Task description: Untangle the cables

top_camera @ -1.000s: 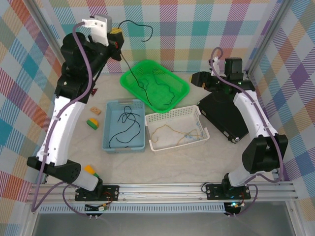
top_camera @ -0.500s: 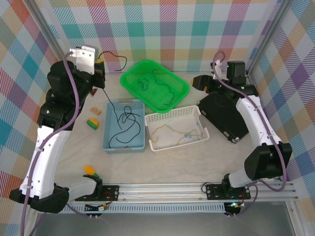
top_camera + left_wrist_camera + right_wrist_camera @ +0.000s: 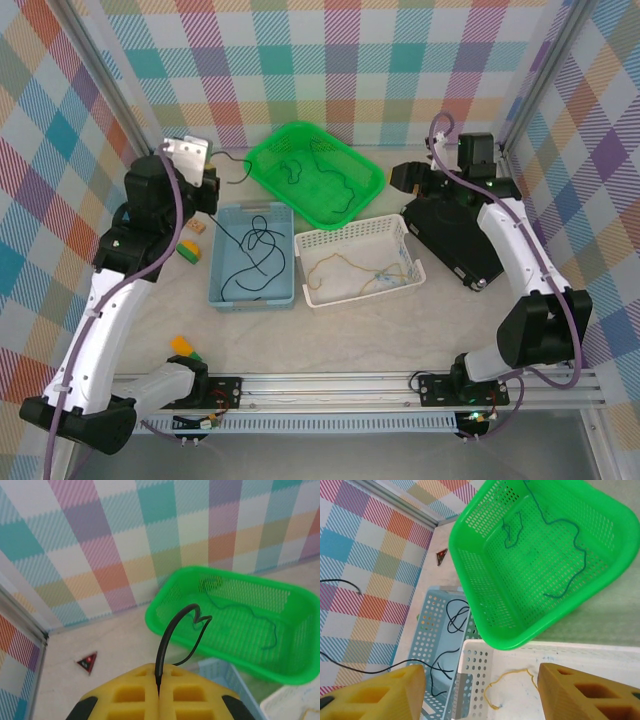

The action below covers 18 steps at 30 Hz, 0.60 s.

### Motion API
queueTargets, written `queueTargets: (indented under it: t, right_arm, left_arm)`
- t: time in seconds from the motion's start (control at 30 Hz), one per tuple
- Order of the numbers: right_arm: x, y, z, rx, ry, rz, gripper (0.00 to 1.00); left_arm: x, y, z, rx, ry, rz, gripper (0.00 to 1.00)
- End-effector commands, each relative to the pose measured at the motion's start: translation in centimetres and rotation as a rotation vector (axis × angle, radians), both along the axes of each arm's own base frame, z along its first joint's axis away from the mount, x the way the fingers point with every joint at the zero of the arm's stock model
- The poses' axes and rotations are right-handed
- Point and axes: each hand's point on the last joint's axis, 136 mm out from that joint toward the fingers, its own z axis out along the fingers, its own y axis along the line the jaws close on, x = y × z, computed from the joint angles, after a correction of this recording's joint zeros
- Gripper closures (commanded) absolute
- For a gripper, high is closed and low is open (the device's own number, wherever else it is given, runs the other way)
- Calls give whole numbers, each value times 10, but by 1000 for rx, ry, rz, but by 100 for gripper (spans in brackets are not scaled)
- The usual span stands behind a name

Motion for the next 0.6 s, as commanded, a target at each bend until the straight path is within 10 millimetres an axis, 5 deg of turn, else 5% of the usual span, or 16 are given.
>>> queueTargets:
  t: [0.0, 0.03, 0.07, 0.1, 0.27, 0.57]
  right_arm:
    - [-7, -2, 14, 0, -56, 5, 39]
    - [-8, -2, 13, -4, -59, 3, 39]
    - [-8, -4, 13, -11, -66, -1, 39]
    - [-9, -4, 13, -17, -69, -4, 38]
    - [-11, -8, 14, -38, -87, -14, 35]
    - [-8, -16, 12, -82, -154, -45, 33]
  left_arm:
    - [1, -2, -25, -8, 80, -23, 71]
    - [2, -5, -28, -9, 111, -36, 31]
    - [4, -7, -28, -15, 136, -41, 5]
    - [5, -8, -28, -21, 151, -43, 0]
    - [9, -8, -11, -64, 100, -29, 0]
    - [1, 21, -6, -164, -3, 115, 0]
